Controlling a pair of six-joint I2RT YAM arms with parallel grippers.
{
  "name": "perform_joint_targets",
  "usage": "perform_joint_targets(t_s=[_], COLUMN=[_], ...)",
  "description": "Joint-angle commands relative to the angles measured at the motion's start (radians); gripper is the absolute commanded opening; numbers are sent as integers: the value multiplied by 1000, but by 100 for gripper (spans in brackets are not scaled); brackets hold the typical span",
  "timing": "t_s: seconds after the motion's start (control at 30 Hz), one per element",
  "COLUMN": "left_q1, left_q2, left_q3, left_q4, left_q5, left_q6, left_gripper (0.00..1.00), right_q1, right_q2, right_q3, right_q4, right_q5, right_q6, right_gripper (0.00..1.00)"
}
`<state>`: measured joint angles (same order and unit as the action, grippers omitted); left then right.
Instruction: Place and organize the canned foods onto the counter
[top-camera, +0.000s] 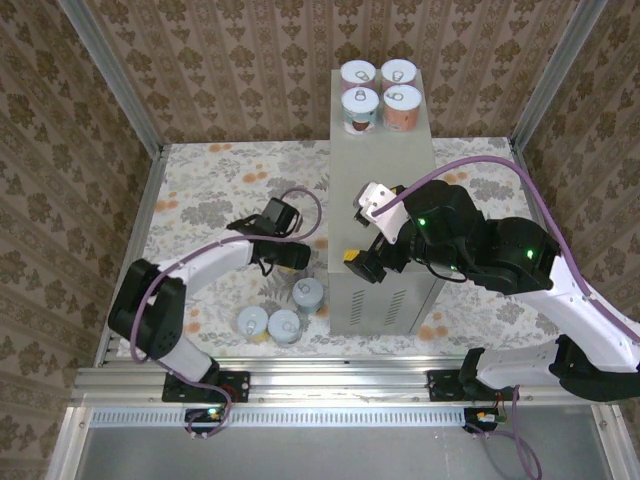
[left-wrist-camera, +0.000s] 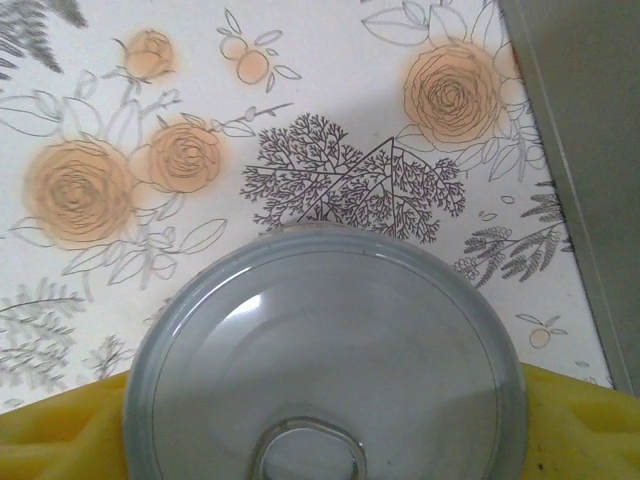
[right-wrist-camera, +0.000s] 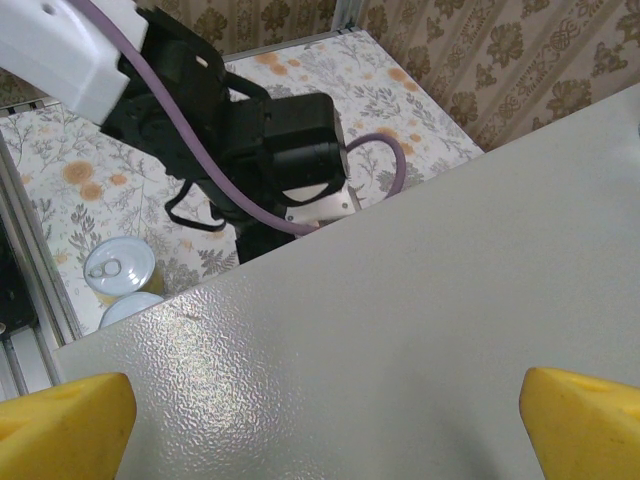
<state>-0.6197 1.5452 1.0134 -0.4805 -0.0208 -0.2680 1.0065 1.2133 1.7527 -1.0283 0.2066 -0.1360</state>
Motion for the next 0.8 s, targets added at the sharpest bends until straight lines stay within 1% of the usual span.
perform_joint_targets(t_s=[0.0,0.13,0.23,0.3,0.5,0.6,0.7,0.77], left_q1=[14,30,46,56,83,89,100,101], left_q2=[-98,-173,-224,-263,-348,-373,-385,-389], left_q3=[49,115,178,216,374,456,524,562], left_q4=[-59,-159,-228,-265,-385,-435,-470,-479], left_q5=[-33,-42,-23,10,165,257,374,470], left_q6=[25,39,61,85,165,195,207,210], left_gripper=[70,68,67,66,63,62,61,61], right_q1=[7,7,7,7,6,6,7,7], right_q2=[-3,-8,-20,-29,-45,-70,-122,-161], right_q3=[-15,-22,-38,-53,-75,-106,-182,-235], right_q4=[26,34,50,61,79,117,199,259], right_q5=[18,17,11,5,-14,-47,-106,-145], right_q6=[-17,-17,-20,-22,-25,-38,-75,-91], right_gripper=[100,100,100,100,100,100,100,100])
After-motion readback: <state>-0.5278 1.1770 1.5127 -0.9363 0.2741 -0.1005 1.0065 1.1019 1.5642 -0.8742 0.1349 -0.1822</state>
